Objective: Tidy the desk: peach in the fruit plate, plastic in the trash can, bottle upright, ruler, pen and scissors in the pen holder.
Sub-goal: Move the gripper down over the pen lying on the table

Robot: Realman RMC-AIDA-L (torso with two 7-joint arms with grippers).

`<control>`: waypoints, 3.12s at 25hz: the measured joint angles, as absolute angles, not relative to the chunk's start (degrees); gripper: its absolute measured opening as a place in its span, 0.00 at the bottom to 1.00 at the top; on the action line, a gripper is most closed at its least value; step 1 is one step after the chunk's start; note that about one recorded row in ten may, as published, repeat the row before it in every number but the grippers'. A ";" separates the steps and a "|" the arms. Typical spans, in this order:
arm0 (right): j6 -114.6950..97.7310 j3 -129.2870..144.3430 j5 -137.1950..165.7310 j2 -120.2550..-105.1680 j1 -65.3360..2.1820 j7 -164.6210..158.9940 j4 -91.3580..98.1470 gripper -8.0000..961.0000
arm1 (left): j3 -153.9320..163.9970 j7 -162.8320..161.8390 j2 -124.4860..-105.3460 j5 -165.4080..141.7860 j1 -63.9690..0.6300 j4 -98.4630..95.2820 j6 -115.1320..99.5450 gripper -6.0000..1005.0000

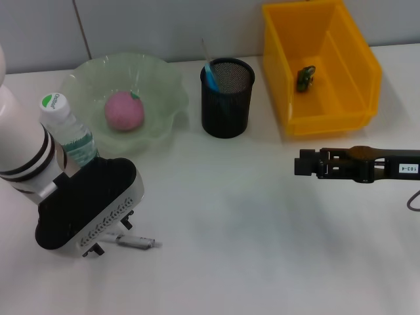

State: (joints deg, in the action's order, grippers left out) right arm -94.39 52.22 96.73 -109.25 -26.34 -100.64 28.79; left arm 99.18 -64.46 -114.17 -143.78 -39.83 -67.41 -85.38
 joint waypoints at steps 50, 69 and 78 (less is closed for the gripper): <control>-97.22 52.31 97.19 -108.70 -26.49 -100.19 29.27 0.79 | 100.00 -97.68 -118.82 -152.33 -38.43 -74.18 -89.55 0.55; -97.39 52.66 97.21 -108.63 -26.44 -100.13 29.02 0.79 | 100.81 -99.52 -118.82 -153.10 -36.93 -74.84 -87.62 0.49; -97.38 52.64 97.21 -108.63 -26.37 -100.11 28.85 0.79 | 100.84 -99.46 -118.83 -152.83 -36.39 -74.39 -86.47 0.32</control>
State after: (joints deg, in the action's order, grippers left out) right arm -97.38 52.64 97.21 -108.63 -26.37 -100.11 28.85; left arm 100.84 -99.46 -118.83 -152.83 -36.39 -74.39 -86.47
